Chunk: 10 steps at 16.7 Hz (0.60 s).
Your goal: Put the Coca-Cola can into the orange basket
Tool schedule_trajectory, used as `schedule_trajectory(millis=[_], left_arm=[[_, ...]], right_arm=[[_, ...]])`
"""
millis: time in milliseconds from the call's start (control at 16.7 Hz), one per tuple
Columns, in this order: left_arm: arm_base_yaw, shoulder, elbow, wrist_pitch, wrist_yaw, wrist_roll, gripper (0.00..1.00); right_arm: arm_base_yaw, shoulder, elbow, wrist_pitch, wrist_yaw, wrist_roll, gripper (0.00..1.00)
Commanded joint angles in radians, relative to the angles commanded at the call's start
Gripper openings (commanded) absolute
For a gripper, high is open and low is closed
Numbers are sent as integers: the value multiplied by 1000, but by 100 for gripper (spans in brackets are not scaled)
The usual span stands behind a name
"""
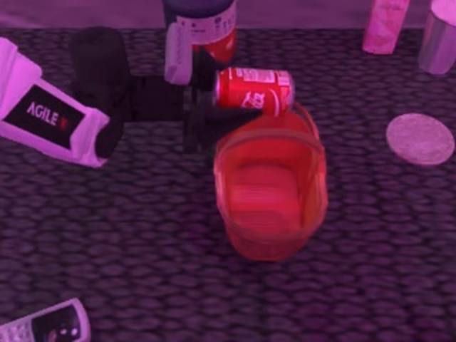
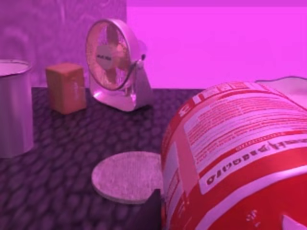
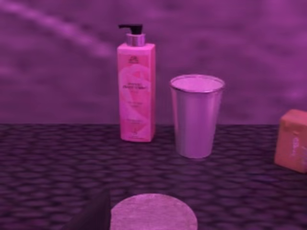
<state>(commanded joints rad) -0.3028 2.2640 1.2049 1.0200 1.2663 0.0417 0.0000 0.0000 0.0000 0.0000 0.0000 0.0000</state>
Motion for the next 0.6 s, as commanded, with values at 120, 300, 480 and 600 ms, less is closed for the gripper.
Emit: schedule_trajectory(millis=[120,300,480,600], left_arm=[[0,0,0,0,0,0,30],[0,0,0,0,0,0,53],[0,0,0,0,0,0,75],[0,0,0,0,0,0,90]], right_arm=[[0,0,0,0,0,0,100],[0,0,0,0,0,0,100],[0,0,0,0,0,0,100],[0,0,0,0,0,0,100]])
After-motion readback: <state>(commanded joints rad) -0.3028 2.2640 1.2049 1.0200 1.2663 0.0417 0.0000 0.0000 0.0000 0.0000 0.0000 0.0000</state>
